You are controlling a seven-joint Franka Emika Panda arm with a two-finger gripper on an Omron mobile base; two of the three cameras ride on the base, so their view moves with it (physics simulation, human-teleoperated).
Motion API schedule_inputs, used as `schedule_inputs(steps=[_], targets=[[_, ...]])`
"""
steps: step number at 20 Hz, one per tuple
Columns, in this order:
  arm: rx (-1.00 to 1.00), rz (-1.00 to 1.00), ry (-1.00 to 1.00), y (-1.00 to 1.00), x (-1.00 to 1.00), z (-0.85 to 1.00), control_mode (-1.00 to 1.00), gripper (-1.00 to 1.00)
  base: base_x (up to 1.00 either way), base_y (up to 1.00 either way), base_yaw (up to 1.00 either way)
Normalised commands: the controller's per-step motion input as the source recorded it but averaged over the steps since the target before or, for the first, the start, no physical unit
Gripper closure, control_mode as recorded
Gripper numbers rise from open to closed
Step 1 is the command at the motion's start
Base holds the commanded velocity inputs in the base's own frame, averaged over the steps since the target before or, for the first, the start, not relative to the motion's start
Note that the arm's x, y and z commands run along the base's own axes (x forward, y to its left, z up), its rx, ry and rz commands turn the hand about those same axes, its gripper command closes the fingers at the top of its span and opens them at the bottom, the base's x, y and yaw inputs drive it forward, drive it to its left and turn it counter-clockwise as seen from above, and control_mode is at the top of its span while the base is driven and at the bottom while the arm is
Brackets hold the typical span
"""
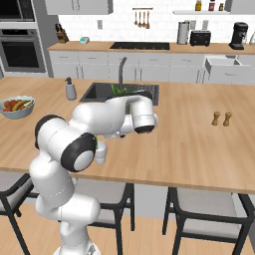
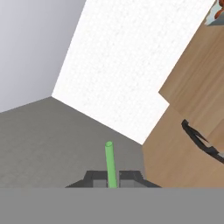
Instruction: Take a straw from the drawer in front and place it inside the glass cup on the dining counter.
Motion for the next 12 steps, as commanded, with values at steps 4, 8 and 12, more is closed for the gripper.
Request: schedule_inputs(steps=[4,8,12], targets=[[-0.02,0.0,0.0,0.09,0.04,-0.07,-1.0,1.0,0.0,0.0,0.0],[-0.01,0.0,0.0,0.15,0.12,-0.05,-1.0,1.0,0.0,0.0,0.0],[-0.01,0.0,0.01,0.04,0.1,-0.09,-1.0,1.0,0.0,0.0,0.0]])
